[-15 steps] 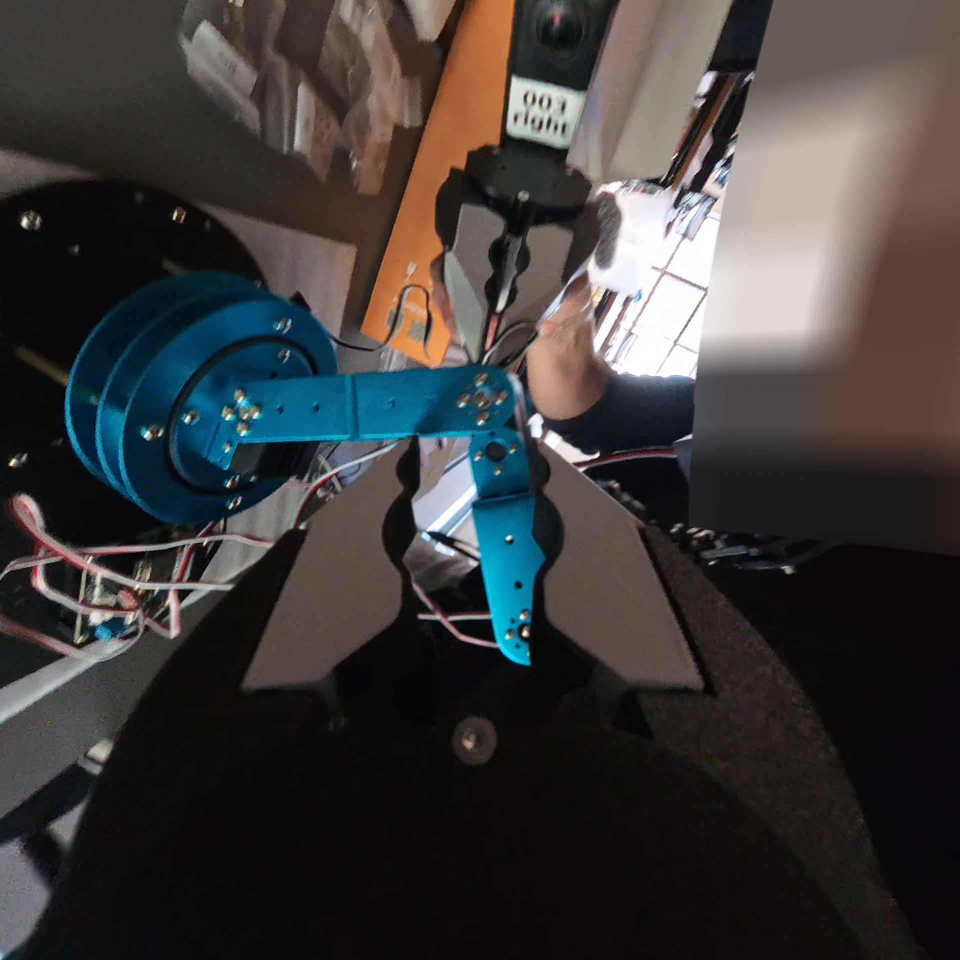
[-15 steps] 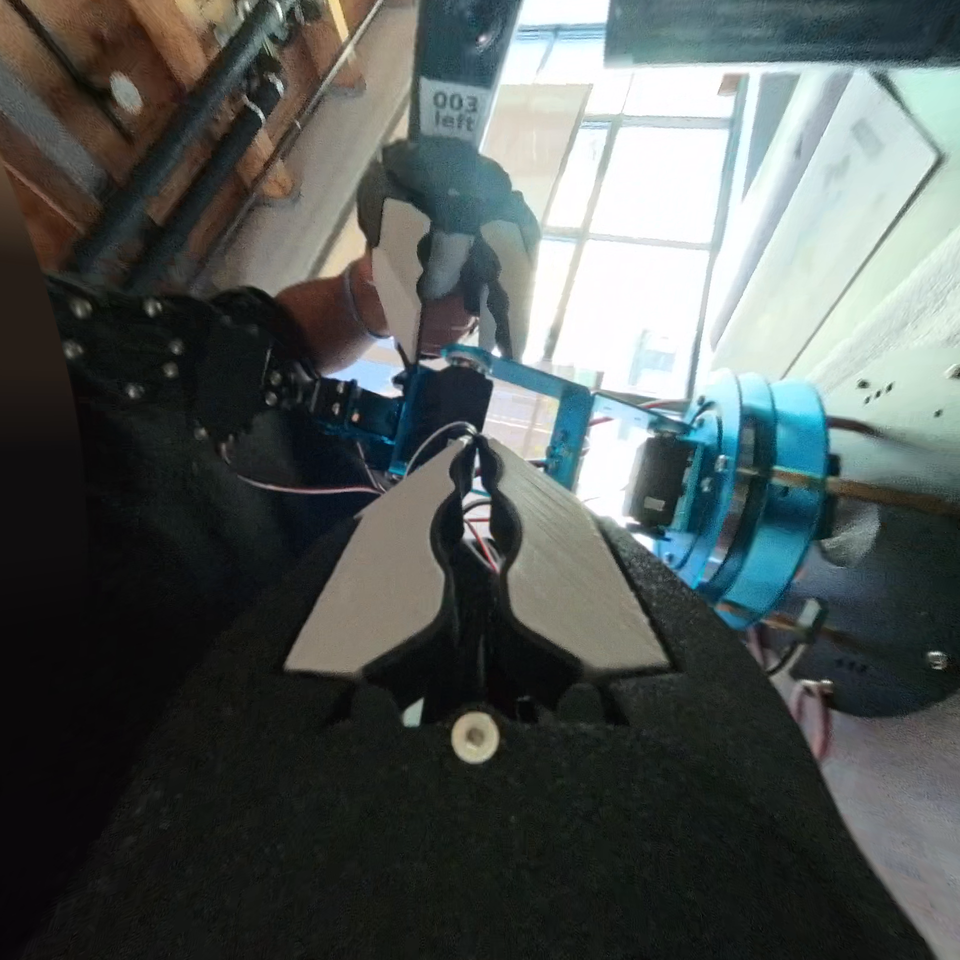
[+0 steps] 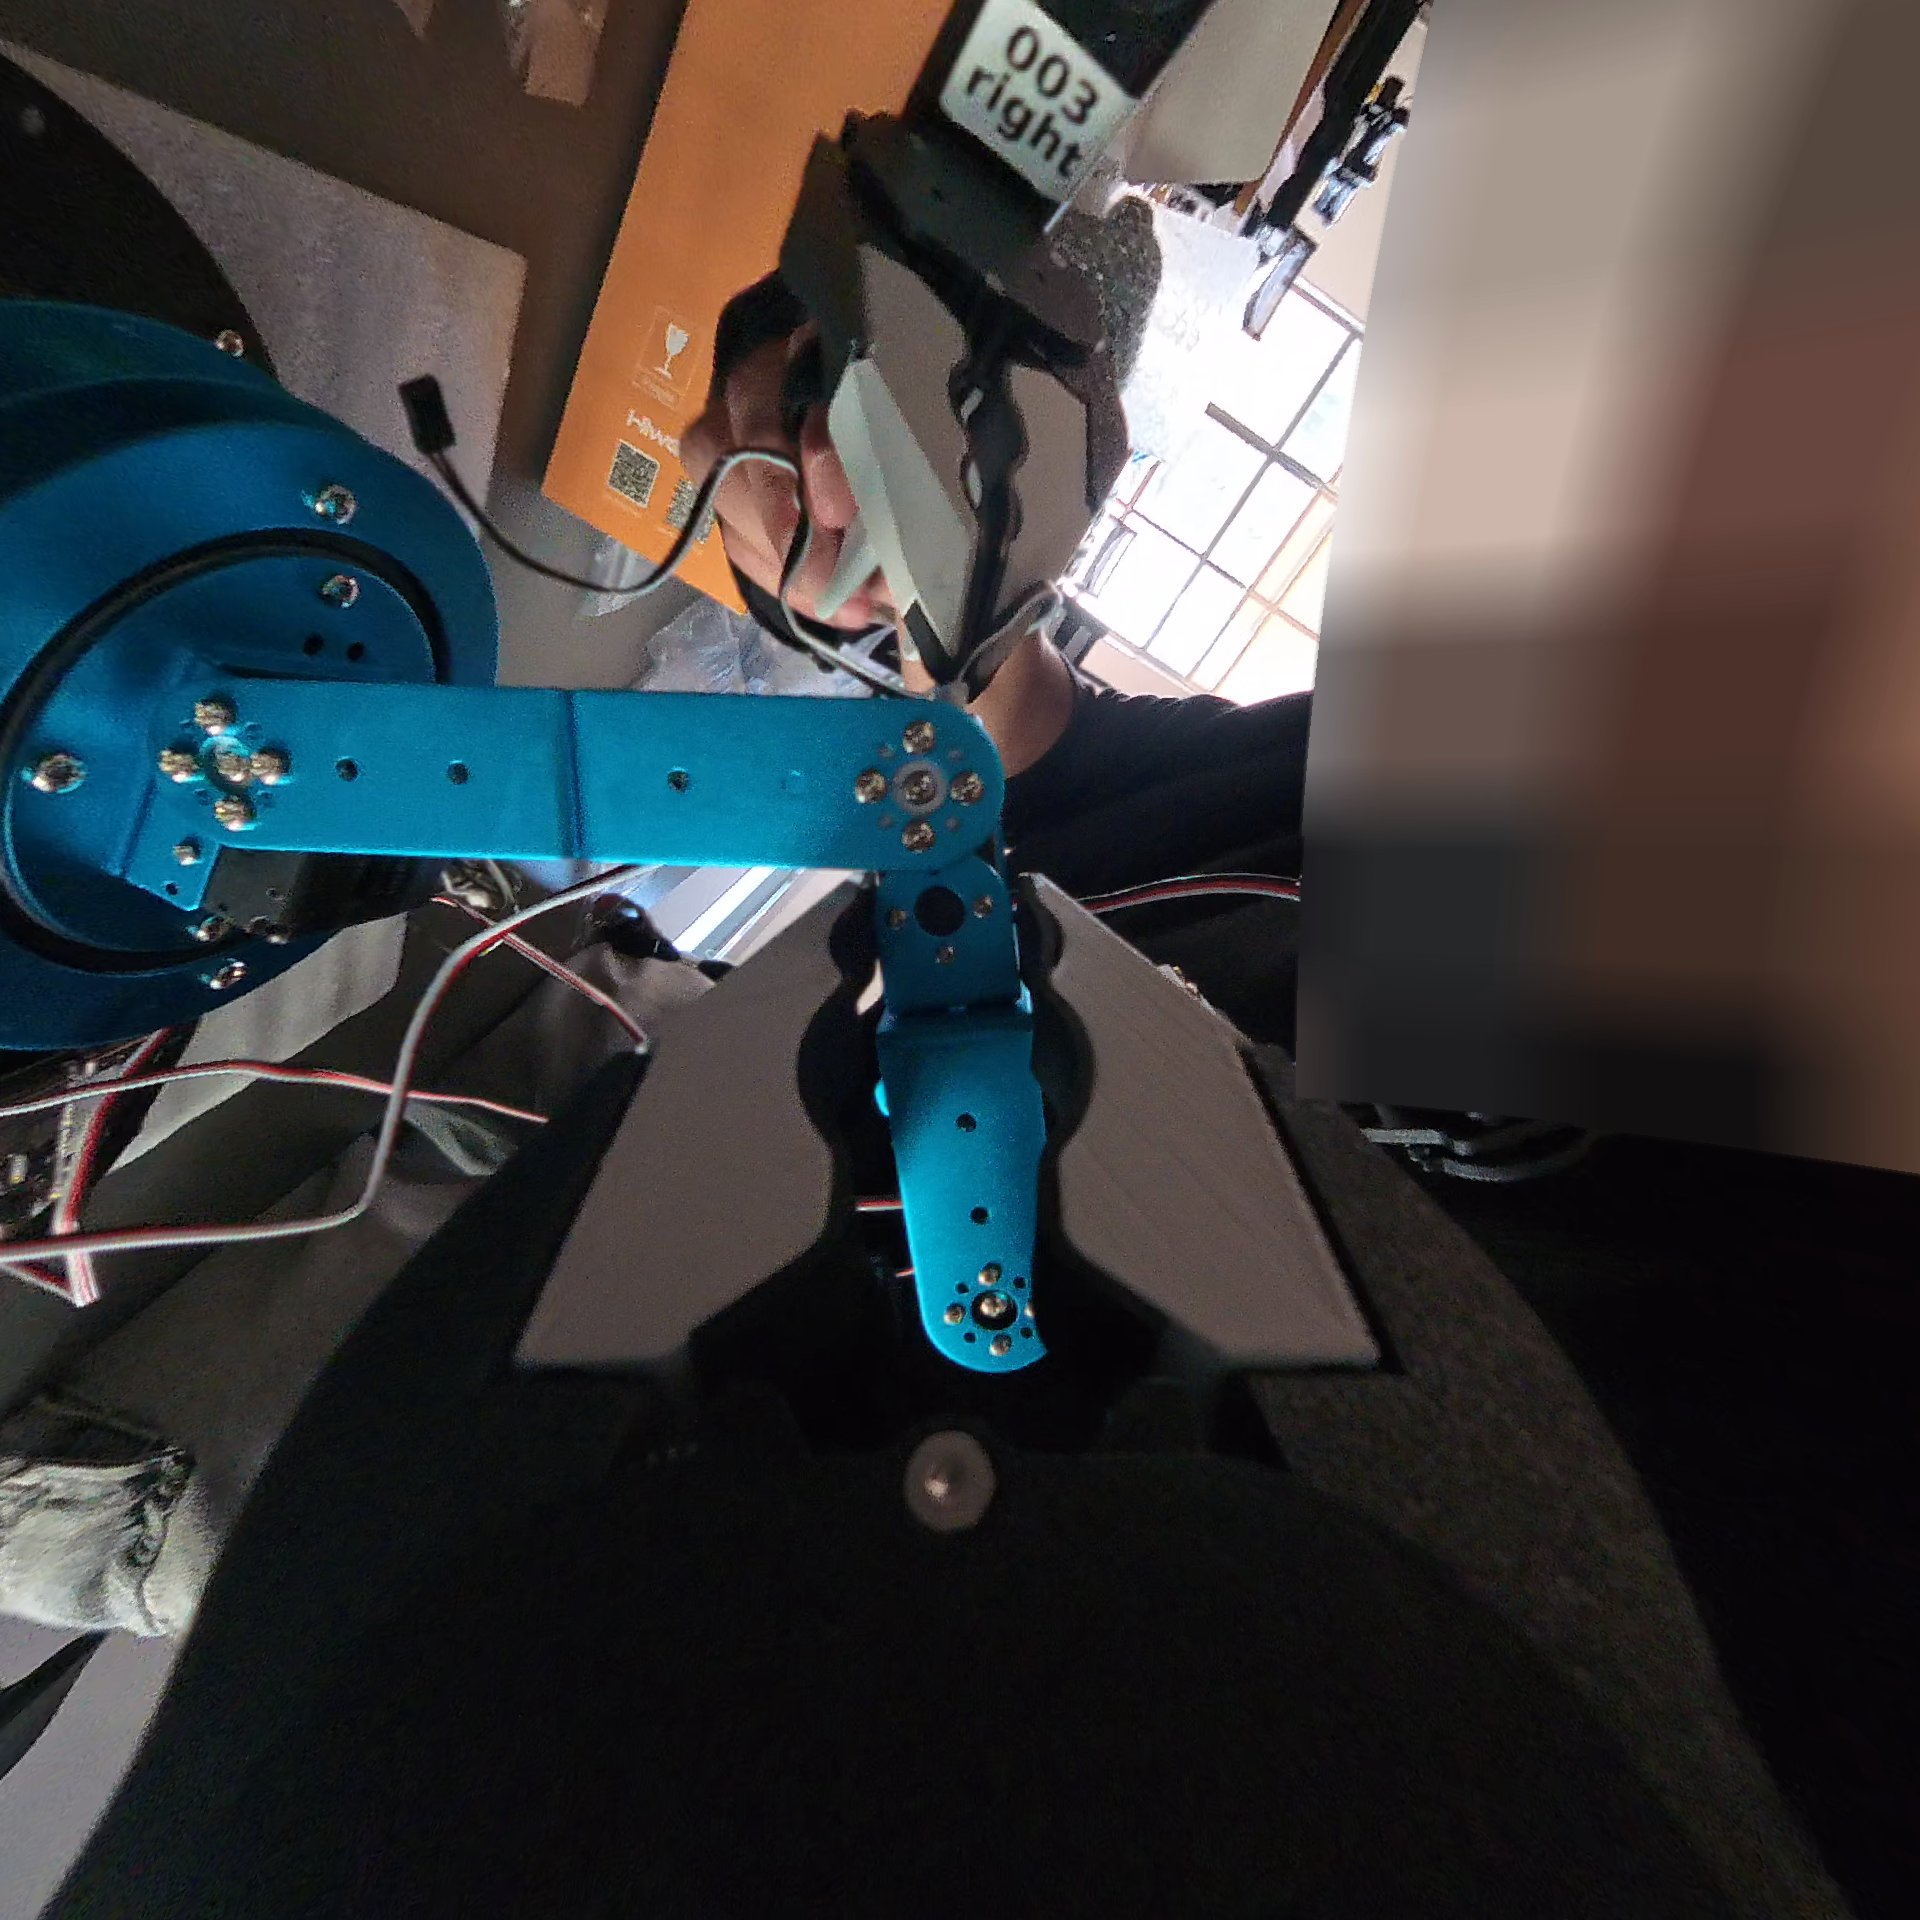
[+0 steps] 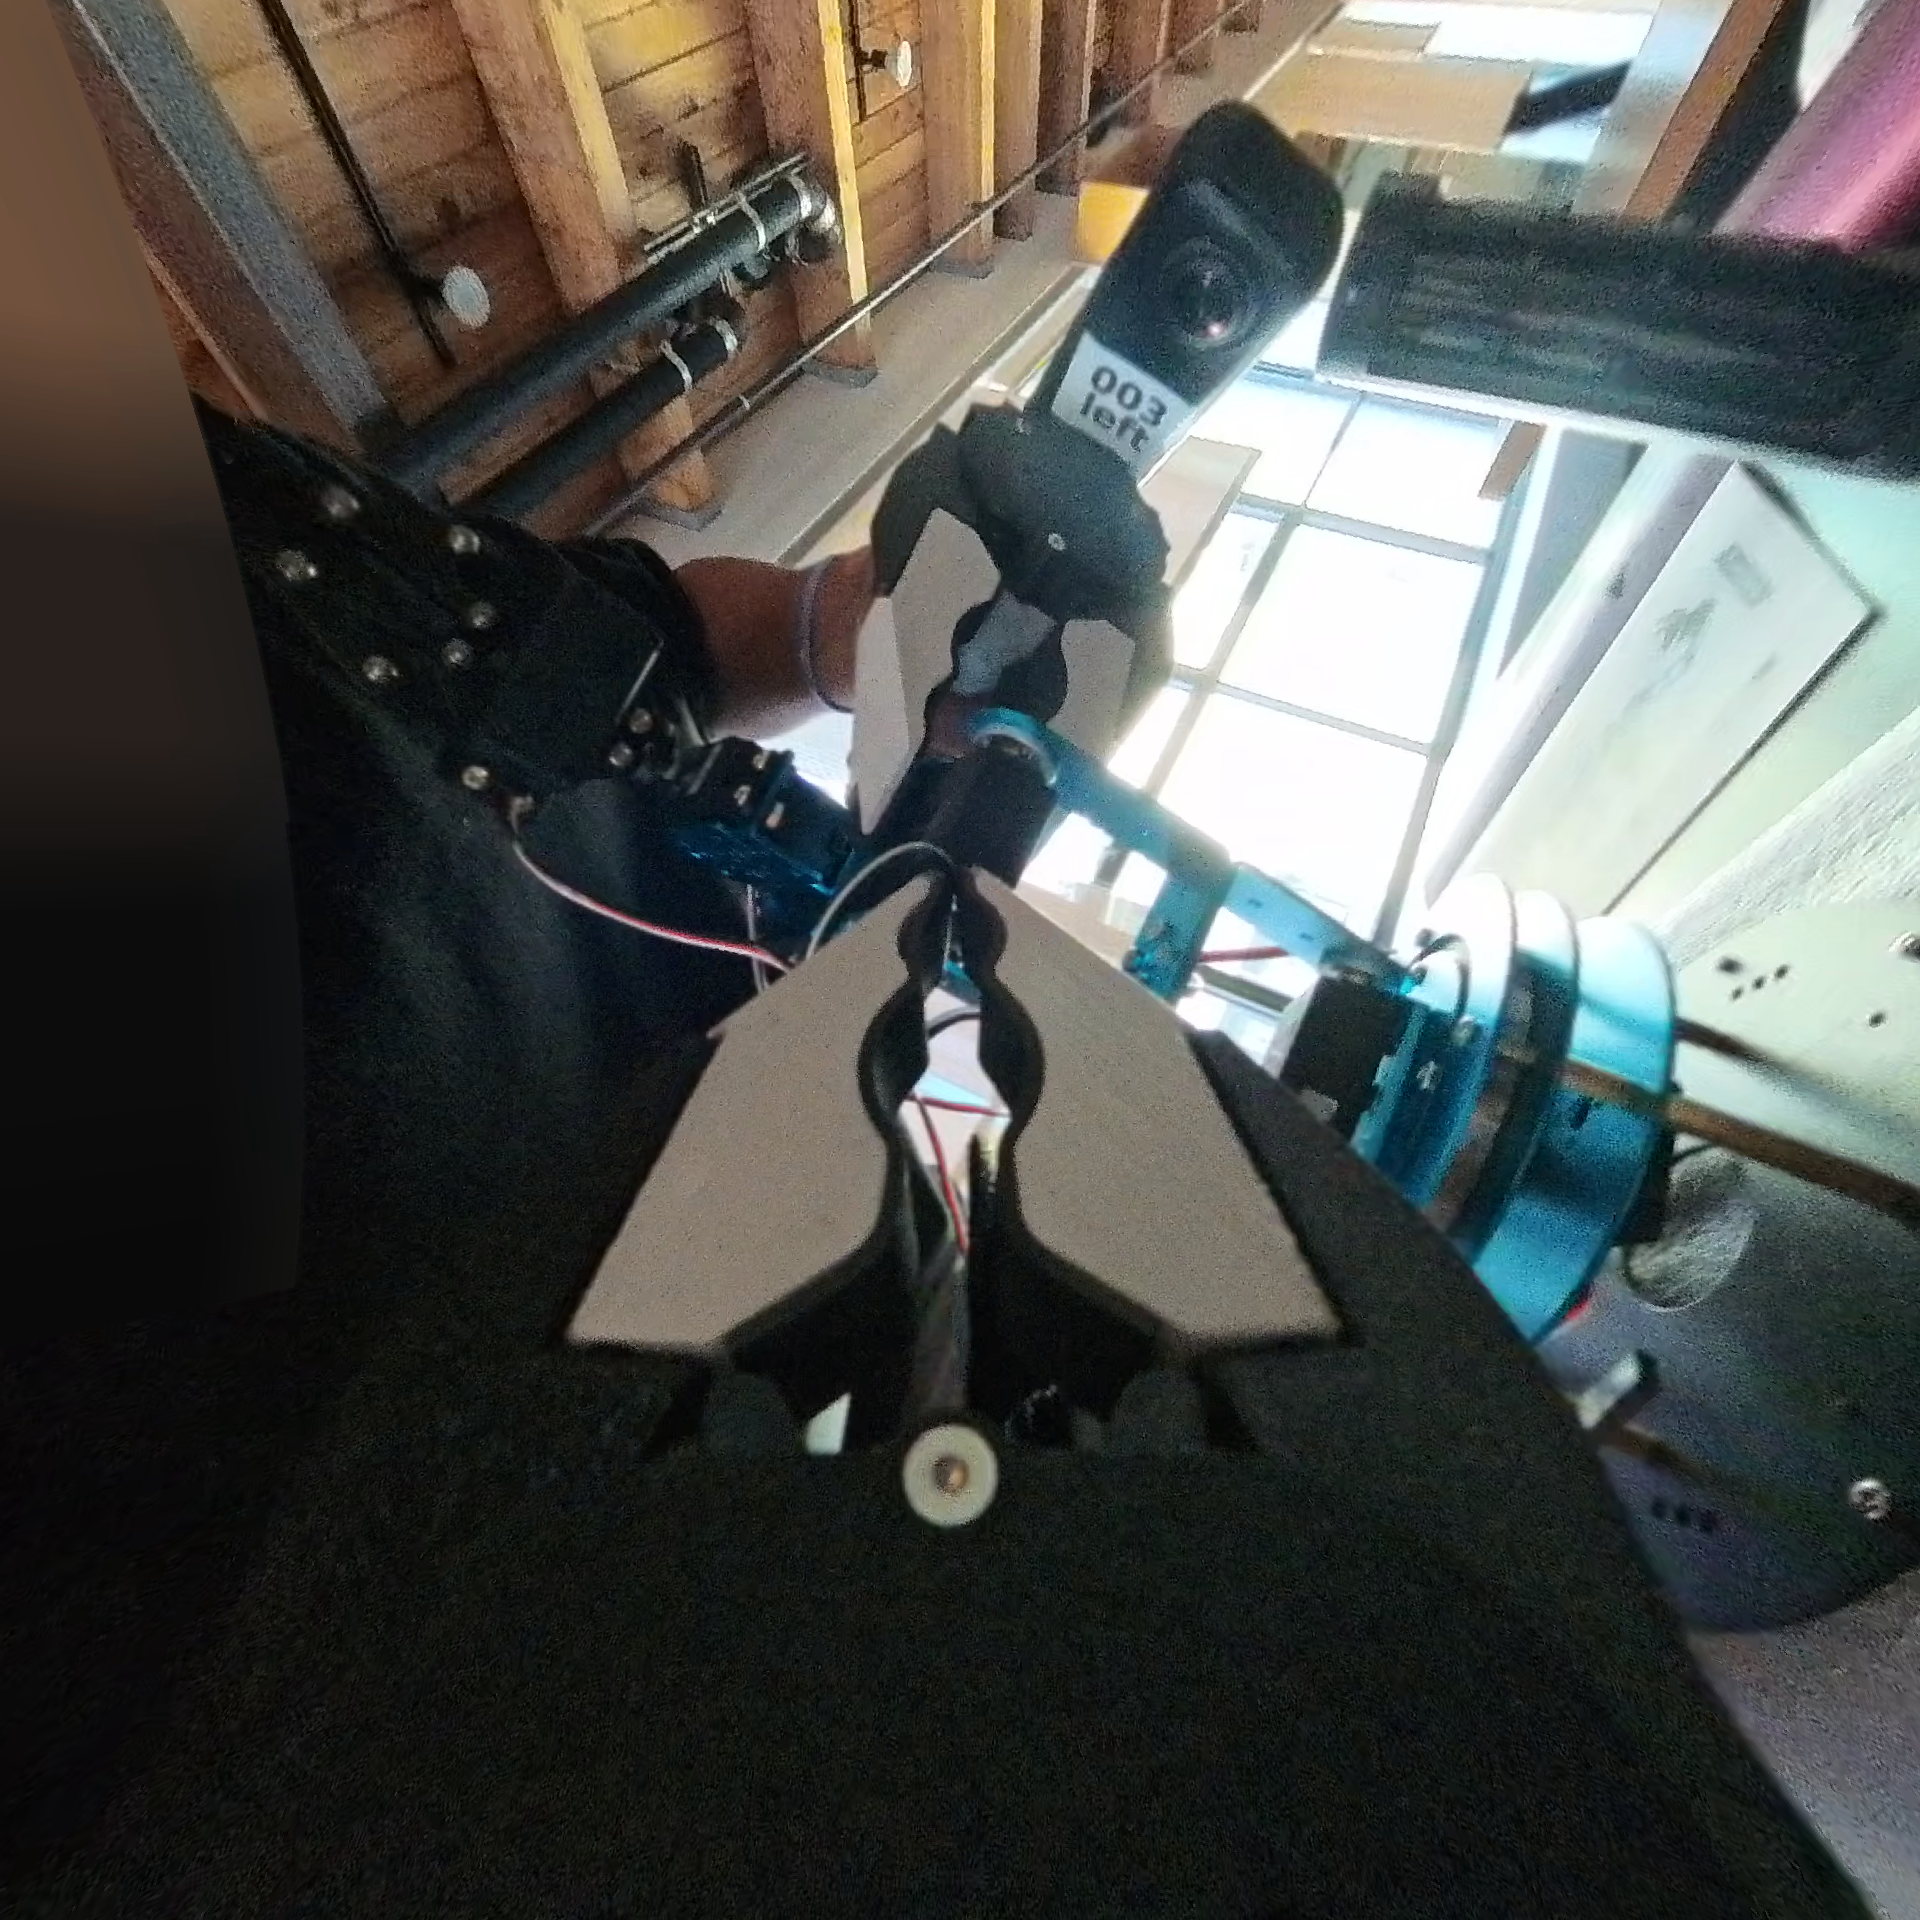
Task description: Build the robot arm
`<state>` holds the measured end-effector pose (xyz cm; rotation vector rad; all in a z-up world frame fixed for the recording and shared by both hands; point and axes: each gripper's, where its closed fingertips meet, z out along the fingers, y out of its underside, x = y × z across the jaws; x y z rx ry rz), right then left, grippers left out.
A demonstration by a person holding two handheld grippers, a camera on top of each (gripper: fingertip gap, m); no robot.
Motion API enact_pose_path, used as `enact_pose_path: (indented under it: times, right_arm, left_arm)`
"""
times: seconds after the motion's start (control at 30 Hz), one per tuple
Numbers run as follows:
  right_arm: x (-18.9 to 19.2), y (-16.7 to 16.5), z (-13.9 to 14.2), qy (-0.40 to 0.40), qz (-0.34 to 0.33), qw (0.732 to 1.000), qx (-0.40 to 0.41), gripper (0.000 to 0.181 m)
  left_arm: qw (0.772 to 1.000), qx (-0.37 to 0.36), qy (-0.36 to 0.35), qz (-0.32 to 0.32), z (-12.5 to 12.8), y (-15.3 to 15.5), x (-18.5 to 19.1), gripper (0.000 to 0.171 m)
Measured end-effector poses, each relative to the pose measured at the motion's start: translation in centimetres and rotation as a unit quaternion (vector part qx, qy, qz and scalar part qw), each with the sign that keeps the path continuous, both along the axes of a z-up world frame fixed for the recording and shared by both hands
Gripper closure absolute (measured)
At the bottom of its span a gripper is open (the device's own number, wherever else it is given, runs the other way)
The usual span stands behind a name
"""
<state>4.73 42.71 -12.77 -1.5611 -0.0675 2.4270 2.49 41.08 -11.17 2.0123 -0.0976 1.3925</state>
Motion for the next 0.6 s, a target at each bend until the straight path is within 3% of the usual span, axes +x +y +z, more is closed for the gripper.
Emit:
enact_pose_path:
  times: [0.1, 0.2, 0.3, 0.43, 0.53, 0.6]
  right_arm:
    - [-0.7, 0.3, -0.5, -0.040, -0.049, 0.996, 0.061, 0.181]
    - [-0.9, 0.7, -0.5, -0.048, -0.115, 0.990, 0.064, 0.181]
    - [-0.4, 1.0, -0.4, -0.047, -0.194, 0.977, 0.072, 0.181]
    - [0.5, 3.0, 0.4, -0.031, -0.275, 0.957, 0.083, 0.181]
    - [2.0, 4.6, 1.7, -0.009, -0.329, 0.939, 0.101, 0.181]
    - [2.0, 5.2, 2.2, -0.022, -0.328, 0.937, 0.117, 0.181]
  left_arm:
    - [1.000, 0.004, 0.000, -0.018, 0.0, -0.2, 0.1, 0.146]
    - [0.999, 0.013, 0.003, -0.047, -0.1, 0.3, -0.3, 0.146]
    - [0.990, 0.071, 0.018, -0.119, -0.6, 1.6, -1.4, 0.139]
    - [0.959, 0.172, 0.044, -0.219, -0.5, 3.6, -2.4, 0.137]
    - [0.956, 0.208, 0.039, -0.201, 0.9, 5.4, -0.7, 0.137]
    - [0.963, 0.213, 0.021, -0.164, 1.8, 6.1, 1.5, 0.138]
